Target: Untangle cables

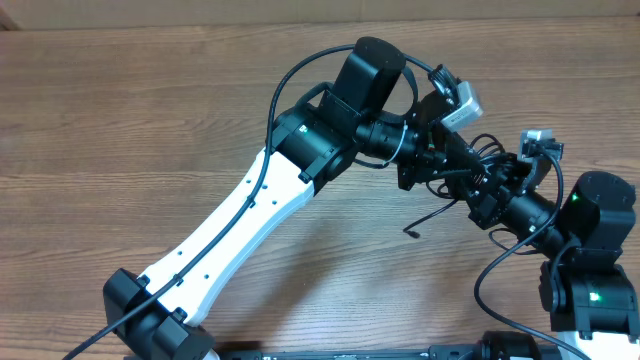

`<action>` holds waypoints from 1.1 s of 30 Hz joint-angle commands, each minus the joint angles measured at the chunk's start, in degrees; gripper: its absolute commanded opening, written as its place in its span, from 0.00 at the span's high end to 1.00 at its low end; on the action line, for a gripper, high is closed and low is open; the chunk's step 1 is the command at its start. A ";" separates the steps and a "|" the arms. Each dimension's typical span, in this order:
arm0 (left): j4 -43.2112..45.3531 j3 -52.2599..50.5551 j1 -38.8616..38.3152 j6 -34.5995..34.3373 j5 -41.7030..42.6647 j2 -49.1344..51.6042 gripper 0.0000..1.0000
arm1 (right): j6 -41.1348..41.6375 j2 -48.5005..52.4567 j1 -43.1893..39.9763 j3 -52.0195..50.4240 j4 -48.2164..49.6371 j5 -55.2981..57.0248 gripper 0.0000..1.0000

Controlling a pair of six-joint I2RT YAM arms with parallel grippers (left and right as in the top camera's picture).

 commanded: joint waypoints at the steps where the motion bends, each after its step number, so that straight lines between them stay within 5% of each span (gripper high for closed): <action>1: 0.17 0.55 -0.31 -0.33 -4.35 -0.92 0.96 | -0.26 -0.31 0.11 1.03 -1.09 0.44 0.96; 7: -3.52 0.55 -0.17 -0.98 -22.29 -0.90 0.96 | -0.28 -0.31 0.11 1.03 -3.85 -2.80 0.96; 12: -9.25 0.52 3.26 -8.02 -35.54 -0.90 0.96 | -1.62 -0.31 0.11 1.03 -3.52 -12.00 0.96; 19: -14.84 0.48 9.68 -10.27 -35.65 -0.87 0.96 | -2.78 -0.31 0.11 1.03 -0.70 -21.03 0.96; 29: -21.62 0.42 10.75 -4.11 -38.47 -0.87 0.96 | 5.14 -0.31 0.11 1.03 5.31 -22.38 0.96; 31: -22.82 0.42 11.65 -4.37 -37.94 -0.87 0.70 | 5.22 -0.31 0.11 1.03 5.27 -21.97 0.96; 33: -23.26 0.44 12.15 -4.15 -35.58 -0.90 0.57 | 6.03 -0.31 0.11 1.03 5.03 -20.09 0.96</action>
